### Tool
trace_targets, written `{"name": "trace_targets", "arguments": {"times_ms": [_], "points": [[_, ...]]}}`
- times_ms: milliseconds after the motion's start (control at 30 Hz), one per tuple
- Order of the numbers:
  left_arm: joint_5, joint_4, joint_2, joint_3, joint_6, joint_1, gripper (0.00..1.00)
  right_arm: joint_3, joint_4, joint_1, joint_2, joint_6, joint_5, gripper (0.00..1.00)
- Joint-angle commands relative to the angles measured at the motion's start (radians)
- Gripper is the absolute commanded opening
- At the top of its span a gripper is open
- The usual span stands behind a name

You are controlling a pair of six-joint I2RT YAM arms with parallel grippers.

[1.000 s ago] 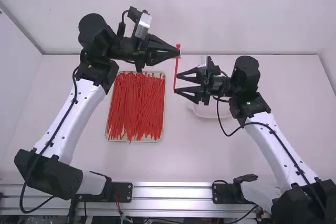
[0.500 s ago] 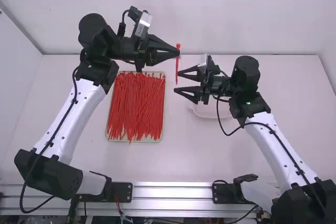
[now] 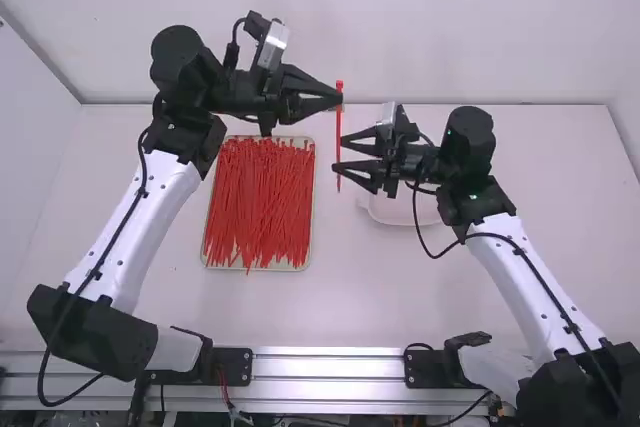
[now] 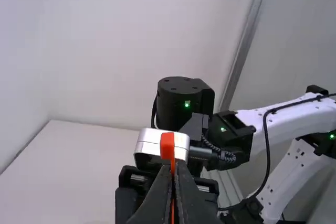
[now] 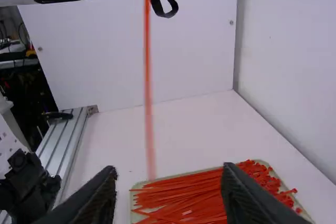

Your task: Fasten the cable tie

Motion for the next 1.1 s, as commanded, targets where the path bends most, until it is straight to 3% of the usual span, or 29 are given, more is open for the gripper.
{"name": "trace_targets", "arguments": {"times_ms": [0, 300, 433, 900, 1067], "points": [[-0.013, 0.002, -0.009, 0.015, -0.003, -0.003, 0.02, 0.024, 0.003, 0.005, 0.007, -0.001, -0.011, 0.46], [-0.02, 0.0, -0.009, 0.015, -0.003, -0.004, 0.02, 0.024, 0.004, 0.023, 0.007, -0.001, -0.01, 0.22], [-0.022, 0.0, -0.009, 0.015, -0.003, -0.003, 0.02, 0.024, 0.004, 0.009, 0.007, 0.0, -0.01, 0.0], [-0.023, 0.033, -0.009, 0.015, -0.011, -0.004, 0.02, 0.024, 0.031, 0.009, 0.007, 0.01, -0.01, 0.0], [-0.05, 0.075, -0.009, 0.015, -0.043, -0.003, 0.12, 0.024, 0.087, 0.009, 0.007, 0.059, -0.006, 0.0]]}}
